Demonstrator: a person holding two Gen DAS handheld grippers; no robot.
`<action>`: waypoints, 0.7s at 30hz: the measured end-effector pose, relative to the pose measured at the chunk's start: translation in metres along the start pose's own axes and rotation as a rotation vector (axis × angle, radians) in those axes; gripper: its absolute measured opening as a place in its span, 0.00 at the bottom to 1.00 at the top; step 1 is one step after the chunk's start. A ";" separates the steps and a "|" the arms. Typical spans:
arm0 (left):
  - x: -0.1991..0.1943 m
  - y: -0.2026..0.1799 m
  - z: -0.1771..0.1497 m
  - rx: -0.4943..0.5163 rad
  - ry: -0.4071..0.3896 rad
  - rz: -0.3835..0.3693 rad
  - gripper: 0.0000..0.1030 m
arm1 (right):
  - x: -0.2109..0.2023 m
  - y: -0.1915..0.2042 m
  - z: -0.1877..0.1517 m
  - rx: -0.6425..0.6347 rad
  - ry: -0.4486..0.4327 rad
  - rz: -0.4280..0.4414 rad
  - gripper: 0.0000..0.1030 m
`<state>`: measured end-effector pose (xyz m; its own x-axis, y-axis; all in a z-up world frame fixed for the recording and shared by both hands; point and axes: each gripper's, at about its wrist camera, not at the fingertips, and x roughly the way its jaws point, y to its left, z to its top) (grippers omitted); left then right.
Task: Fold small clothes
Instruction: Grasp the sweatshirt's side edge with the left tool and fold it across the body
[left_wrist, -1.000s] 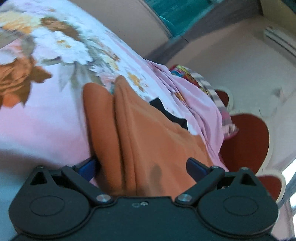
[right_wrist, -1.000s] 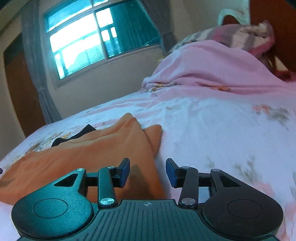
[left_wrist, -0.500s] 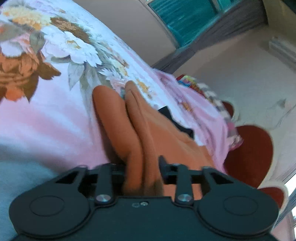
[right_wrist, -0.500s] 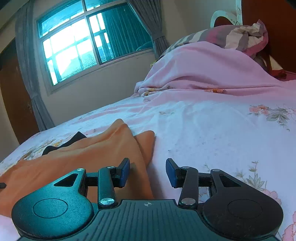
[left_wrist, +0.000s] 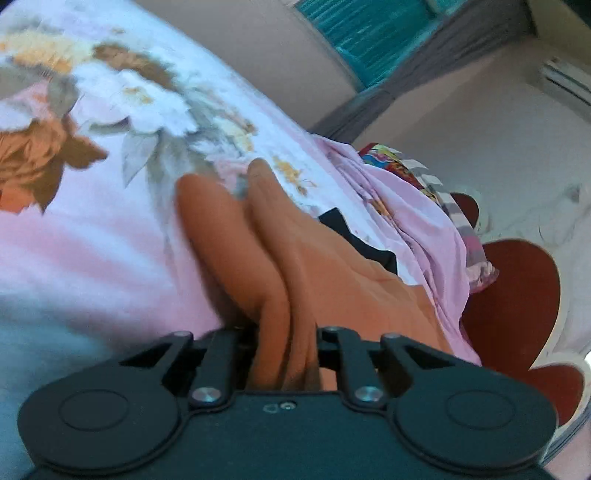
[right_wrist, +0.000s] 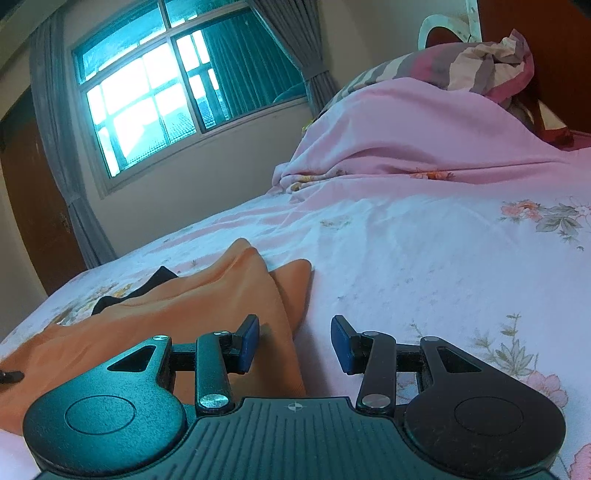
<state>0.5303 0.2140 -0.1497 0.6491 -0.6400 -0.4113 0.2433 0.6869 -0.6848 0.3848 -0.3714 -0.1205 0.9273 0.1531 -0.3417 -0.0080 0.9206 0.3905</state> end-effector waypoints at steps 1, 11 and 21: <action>-0.001 -0.004 0.000 0.018 -0.004 0.016 0.10 | 0.000 0.000 0.000 0.002 0.002 0.001 0.42; -0.012 -0.088 0.025 0.112 -0.051 0.065 0.09 | -0.018 0.000 0.013 -0.025 -0.012 0.016 0.42; 0.071 -0.273 0.022 0.273 -0.014 0.037 0.09 | -0.073 -0.071 0.016 0.055 -0.047 -0.056 0.42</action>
<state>0.5260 -0.0112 0.0210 0.6706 -0.6090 -0.4236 0.4032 0.7785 -0.4810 0.3238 -0.4539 -0.1091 0.9423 0.0840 -0.3240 0.0633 0.9058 0.4189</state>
